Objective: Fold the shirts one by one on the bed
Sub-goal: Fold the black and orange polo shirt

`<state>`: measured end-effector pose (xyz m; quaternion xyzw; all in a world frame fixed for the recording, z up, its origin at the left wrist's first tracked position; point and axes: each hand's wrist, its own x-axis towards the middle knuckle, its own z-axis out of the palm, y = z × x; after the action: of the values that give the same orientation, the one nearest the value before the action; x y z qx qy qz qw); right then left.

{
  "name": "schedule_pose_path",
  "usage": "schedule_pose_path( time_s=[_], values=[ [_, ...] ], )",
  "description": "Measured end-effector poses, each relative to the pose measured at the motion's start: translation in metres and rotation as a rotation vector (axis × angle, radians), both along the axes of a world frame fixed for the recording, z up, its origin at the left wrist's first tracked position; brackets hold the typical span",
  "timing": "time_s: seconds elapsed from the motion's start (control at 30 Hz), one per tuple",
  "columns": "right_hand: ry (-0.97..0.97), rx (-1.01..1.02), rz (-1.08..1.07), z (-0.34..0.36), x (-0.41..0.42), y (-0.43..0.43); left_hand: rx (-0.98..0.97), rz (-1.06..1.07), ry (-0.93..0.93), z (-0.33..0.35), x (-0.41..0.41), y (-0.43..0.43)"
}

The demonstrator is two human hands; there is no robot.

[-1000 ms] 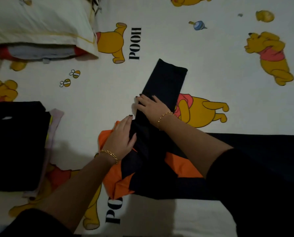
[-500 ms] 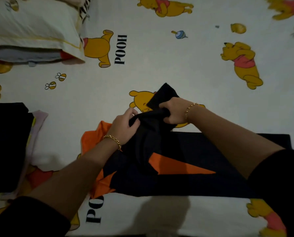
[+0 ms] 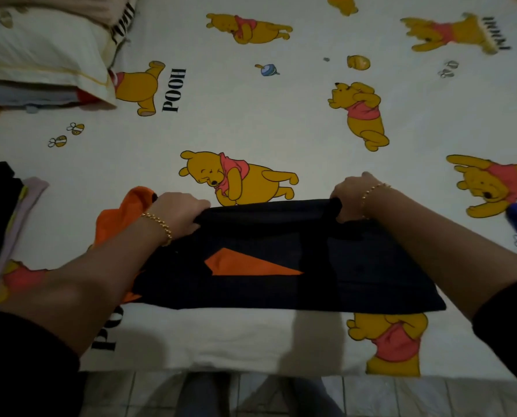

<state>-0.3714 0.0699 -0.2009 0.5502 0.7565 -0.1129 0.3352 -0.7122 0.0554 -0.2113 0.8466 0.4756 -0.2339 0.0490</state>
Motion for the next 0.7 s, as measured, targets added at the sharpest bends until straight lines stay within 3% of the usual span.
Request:
schedule_pose_path(
  time_s=[0.1, 0.17, 0.23, 0.4, 0.57, 0.7],
  values=[
    [0.001, 0.274, 0.052, 0.006, 0.030, -0.015, 0.111, 0.078, 0.027, -0.001, -0.010, -0.017],
    [0.028, 0.530, 0.153, -0.001, 0.044, -0.034, 0.261, 0.068, -0.105, -0.010, -0.017, -0.033],
    [0.080, 0.635, 0.201, -0.010, 0.053, -0.058, 0.348, 0.034, -0.253, -0.023, -0.022, -0.052],
    [-0.045, 0.194, 0.068, -0.055, 0.054, -0.126, 0.162, -0.031, -0.078, -0.058, -0.021, -0.101],
    [0.132, 0.194, -0.002, -0.061, 0.043, -0.139, 0.119, -0.077, -0.150, -0.062, -0.018, -0.116],
    [0.112, 0.018, -0.025, -0.060, 0.039, -0.138, -0.099, 0.101, -0.133, -0.061, -0.018, -0.119]
  ],
)
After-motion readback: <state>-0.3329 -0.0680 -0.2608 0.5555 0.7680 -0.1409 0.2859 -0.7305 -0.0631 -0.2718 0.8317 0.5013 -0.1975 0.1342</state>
